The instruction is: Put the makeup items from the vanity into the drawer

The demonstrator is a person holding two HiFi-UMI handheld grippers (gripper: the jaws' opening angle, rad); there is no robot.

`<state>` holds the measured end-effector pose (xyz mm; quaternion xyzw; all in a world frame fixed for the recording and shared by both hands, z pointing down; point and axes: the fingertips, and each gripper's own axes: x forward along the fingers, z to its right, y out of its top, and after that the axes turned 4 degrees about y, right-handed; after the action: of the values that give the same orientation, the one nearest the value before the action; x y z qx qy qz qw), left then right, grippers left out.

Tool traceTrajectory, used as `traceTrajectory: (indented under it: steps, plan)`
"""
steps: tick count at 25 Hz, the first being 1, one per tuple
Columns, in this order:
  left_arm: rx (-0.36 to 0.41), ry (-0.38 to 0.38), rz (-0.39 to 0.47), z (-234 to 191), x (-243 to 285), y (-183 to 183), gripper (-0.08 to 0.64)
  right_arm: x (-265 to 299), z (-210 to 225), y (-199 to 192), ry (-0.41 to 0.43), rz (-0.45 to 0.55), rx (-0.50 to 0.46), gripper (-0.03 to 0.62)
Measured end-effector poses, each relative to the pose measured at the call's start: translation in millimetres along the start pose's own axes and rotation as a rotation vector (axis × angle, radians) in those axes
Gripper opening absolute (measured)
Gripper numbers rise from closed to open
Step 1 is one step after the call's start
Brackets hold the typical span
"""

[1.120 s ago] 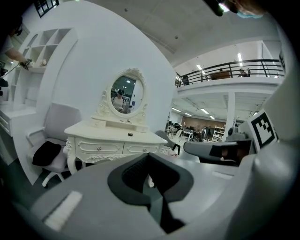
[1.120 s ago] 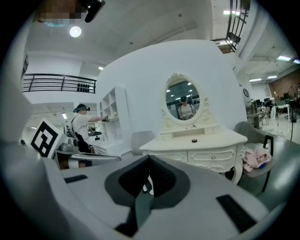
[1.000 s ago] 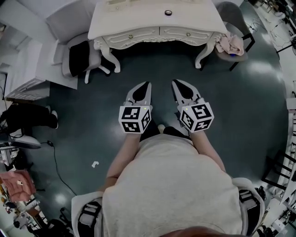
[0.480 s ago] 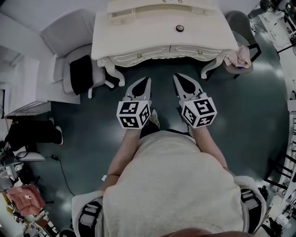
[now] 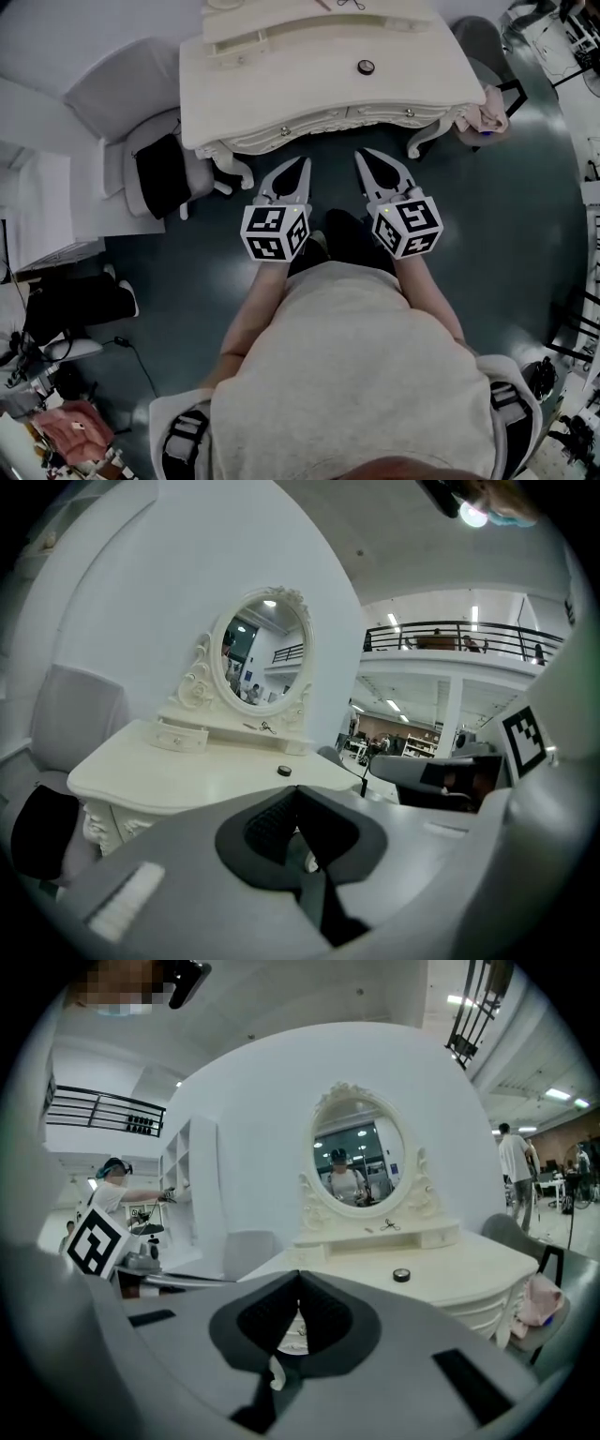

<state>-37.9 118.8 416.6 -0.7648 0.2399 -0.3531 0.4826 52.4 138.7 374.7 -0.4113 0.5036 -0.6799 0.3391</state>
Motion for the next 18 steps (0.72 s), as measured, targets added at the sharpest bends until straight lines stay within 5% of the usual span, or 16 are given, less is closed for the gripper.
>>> traceTrajectory:
  steps: [18]
  plan:
    - [-0.014, 0.059, -0.003, -73.6, 97.9, 48.0, 0.009, 118.4, 76.3, 31.3, 0.032, 0.004, -0.007, 0.008]
